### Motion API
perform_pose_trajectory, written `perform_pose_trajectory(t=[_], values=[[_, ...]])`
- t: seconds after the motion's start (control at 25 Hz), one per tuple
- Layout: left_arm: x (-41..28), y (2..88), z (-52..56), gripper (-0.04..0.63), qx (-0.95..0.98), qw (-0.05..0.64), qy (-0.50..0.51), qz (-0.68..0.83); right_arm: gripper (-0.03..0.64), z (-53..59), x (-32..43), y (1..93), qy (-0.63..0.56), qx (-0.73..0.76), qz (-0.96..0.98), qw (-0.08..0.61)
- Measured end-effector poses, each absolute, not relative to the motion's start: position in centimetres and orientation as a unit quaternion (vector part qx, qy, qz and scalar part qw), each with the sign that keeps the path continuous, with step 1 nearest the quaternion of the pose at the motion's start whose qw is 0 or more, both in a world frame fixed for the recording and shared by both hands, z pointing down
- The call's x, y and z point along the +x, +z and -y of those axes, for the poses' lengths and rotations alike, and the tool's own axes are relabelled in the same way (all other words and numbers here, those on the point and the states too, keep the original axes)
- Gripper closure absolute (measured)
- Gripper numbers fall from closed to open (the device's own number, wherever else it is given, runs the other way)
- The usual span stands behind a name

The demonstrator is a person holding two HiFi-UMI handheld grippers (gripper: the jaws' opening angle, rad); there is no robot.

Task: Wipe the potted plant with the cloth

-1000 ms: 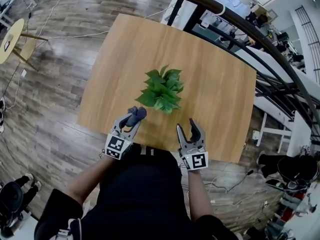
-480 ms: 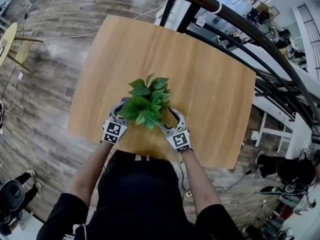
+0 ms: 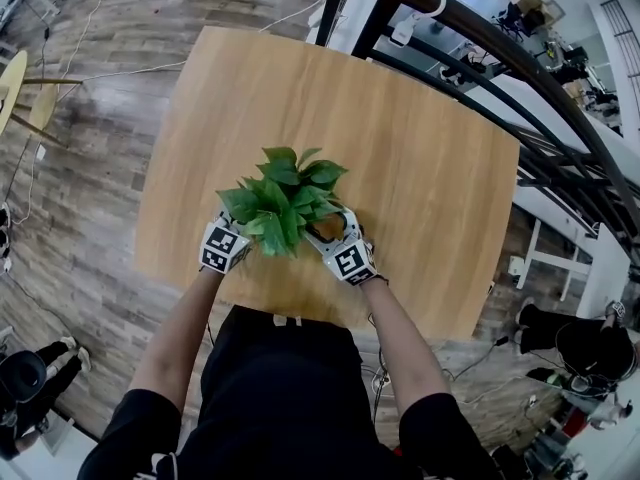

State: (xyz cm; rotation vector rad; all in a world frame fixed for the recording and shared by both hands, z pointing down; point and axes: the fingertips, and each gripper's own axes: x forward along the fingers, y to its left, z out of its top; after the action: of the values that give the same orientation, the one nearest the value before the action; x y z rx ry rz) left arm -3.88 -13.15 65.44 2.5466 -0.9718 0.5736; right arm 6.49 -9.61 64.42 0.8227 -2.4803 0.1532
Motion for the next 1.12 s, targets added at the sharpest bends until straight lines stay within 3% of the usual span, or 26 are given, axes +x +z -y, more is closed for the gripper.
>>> perform_pose_trajectory(t=[0.44, 0.64, 0.84, 1.12], values=[[0.2, 64.7, 8.2, 0.448, 0.929, 0.168, 0.208, 0.258, 0.321, 9.3, 5.9, 64.9, 0.099, 0.346, 0.902, 0.240], [-2.3, 65.1, 9.5, 0.448, 0.913, 0.201, 0.187, 0.301, 0.321, 7.4, 4.8, 64.3, 0.099, 0.314, 0.916, 0.229], [-4.6, 65.6, 11.5, 0.448, 0.897, 0.202, 0.192, 0.343, 0.321, 9.1, 9.4, 66.3, 0.159, 0.383, 0.880, 0.231], [-5.6, 65.9, 12.6, 0.448, 0.881, 0.220, 0.189, 0.374, 0.321, 11.6, 8.1, 65.4, 0.038, 0.306, 0.906, 0.291]])
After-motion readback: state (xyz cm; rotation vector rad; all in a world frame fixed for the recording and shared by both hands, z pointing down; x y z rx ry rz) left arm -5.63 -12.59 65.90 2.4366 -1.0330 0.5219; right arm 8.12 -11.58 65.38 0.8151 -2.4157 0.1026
